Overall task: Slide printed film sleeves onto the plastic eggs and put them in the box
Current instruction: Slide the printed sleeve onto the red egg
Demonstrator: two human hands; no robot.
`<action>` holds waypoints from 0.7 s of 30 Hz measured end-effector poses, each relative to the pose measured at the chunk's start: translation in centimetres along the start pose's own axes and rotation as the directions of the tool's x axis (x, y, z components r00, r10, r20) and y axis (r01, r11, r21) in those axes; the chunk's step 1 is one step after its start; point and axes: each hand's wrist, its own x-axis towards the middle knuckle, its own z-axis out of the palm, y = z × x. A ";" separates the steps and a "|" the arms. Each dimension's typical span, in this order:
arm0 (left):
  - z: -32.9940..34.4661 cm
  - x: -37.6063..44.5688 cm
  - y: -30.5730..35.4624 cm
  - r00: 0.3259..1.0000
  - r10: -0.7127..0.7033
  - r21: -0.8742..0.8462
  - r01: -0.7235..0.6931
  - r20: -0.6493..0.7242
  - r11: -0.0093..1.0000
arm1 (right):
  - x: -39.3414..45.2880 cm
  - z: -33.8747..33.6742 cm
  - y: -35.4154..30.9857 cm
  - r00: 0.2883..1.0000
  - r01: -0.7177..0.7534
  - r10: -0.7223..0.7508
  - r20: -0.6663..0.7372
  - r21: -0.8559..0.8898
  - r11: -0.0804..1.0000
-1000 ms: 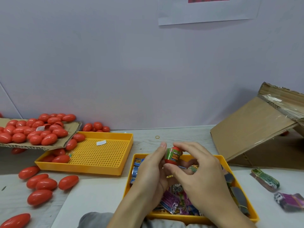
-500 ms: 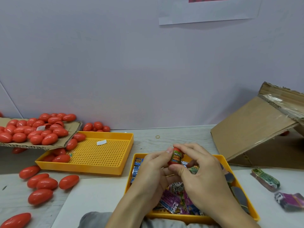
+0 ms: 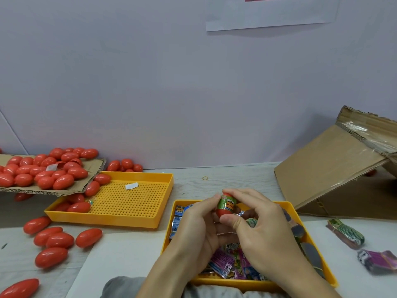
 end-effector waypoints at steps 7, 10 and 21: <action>0.3 0.0 -0.1 0.998 0.006 0.033 -0.008 0.059 0.999 | 0.0 0.1 0.2 0.999 -0.008 0.008 -0.039 -0.016 1.000; 0.2 0.0 -0.1 0.996 0.012 0.015 -0.013 0.091 1.000 | 0.0 0.1 0.2 0.999 -0.009 0.008 -0.050 -0.019 1.000; -0.2 0.6 -0.3 0.992 0.126 0.031 -0.126 -0.009 0.992 | 0.3 -0.4 0.9 0.984 -0.179 0.172 0.053 0.397 0.900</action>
